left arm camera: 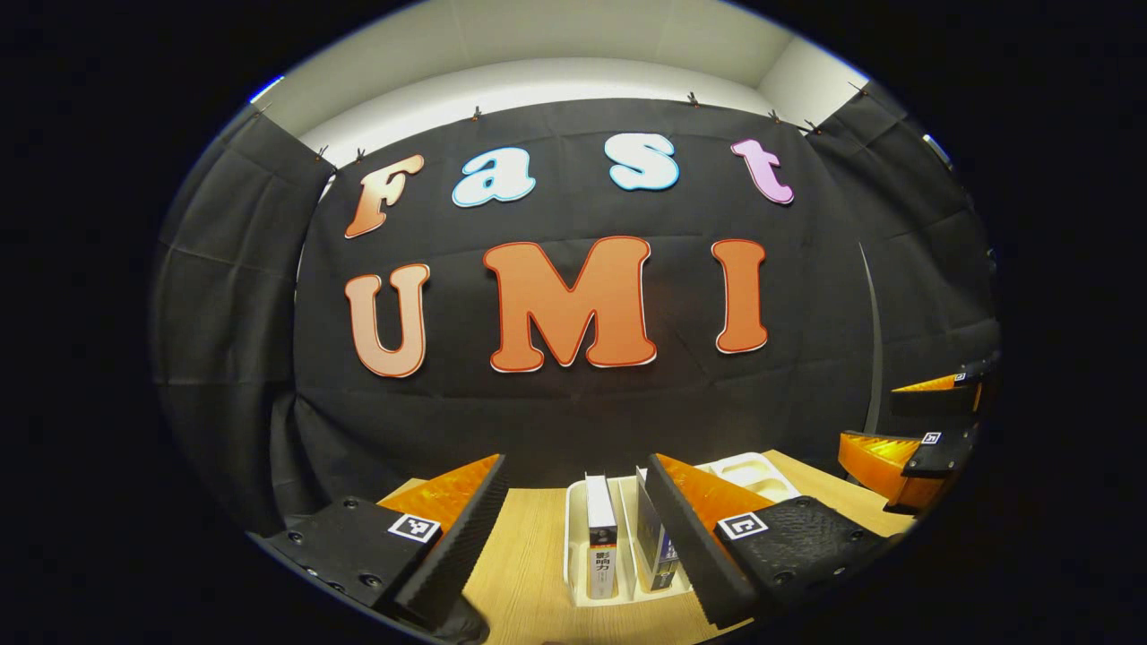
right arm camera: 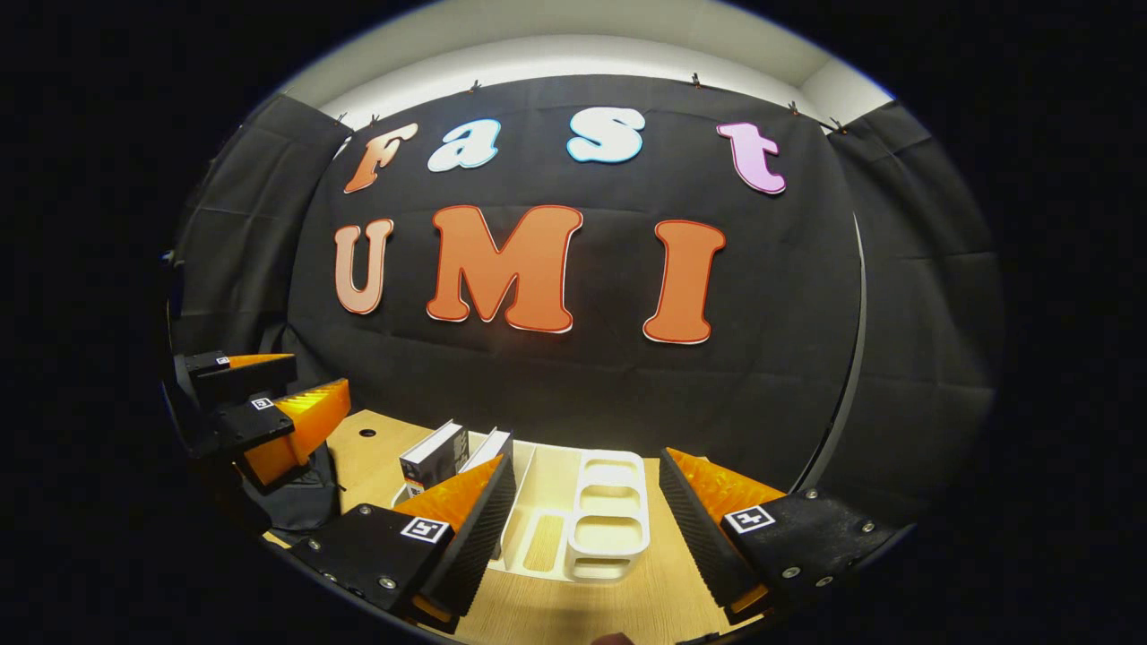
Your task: Open the schoolbag, grab two books from the bookshelf and put them into the schoolbag.
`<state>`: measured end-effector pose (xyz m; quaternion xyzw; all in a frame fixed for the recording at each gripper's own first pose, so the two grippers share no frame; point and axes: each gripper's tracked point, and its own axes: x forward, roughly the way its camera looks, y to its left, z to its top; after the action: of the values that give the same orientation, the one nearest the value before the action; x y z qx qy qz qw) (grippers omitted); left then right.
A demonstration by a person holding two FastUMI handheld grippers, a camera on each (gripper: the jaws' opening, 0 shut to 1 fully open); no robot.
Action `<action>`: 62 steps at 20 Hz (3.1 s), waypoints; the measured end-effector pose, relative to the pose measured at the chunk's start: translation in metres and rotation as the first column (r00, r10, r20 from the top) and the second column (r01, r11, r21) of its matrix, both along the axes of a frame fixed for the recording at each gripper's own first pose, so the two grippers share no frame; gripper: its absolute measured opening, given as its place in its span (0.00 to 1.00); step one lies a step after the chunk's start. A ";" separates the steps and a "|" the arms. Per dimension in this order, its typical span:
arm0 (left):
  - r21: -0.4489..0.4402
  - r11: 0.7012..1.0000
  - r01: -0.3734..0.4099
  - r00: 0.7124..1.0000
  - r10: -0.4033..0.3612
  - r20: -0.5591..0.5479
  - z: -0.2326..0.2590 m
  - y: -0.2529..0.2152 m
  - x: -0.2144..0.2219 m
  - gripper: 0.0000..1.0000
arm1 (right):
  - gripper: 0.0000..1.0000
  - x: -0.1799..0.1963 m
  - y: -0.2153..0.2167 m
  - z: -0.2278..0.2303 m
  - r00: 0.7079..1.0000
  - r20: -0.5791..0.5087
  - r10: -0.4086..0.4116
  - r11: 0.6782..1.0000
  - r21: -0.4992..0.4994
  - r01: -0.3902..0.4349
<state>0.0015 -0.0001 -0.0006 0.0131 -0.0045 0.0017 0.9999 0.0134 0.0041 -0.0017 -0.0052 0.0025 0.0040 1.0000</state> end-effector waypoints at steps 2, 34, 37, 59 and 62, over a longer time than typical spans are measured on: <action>0.002 1.000 0.000 1.000 0.000 0.001 0.000 0.001 0.000 0.96 | 0.95 0.000 0.000 0.001 1.000 0.005 -0.001 1.000 -0.001 0.001; 0.018 0.998 -0.058 0.998 0.057 0.028 -0.001 0.052 -0.003 0.96 | 0.95 0.014 0.040 0.010 1.000 0.002 0.012 1.000 -0.017 -0.012; 0.033 0.998 -0.056 0.998 0.055 0.035 -0.002 0.064 -0.003 0.96 | 0.95 0.016 0.044 0.010 1.000 -0.005 -0.005 1.000 -0.015 0.005; 0.601 0.792 0.107 0.925 0.141 -0.352 -0.226 0.153 -0.068 0.95 | 0.95 0.052 0.083 -0.032 0.993 -0.080 0.085 0.991 -0.093 -0.092; 0.649 0.752 0.114 0.891 0.212 -0.402 -0.251 0.165 -0.087 0.95 | 0.96 0.061 0.086 -0.043 0.988 -0.094 0.126 0.988 -0.078 -0.133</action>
<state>-0.0858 0.1644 -0.2517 0.3636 0.2280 0.0241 0.9029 0.0743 0.0899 -0.0449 -0.0471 0.0467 0.0692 0.9954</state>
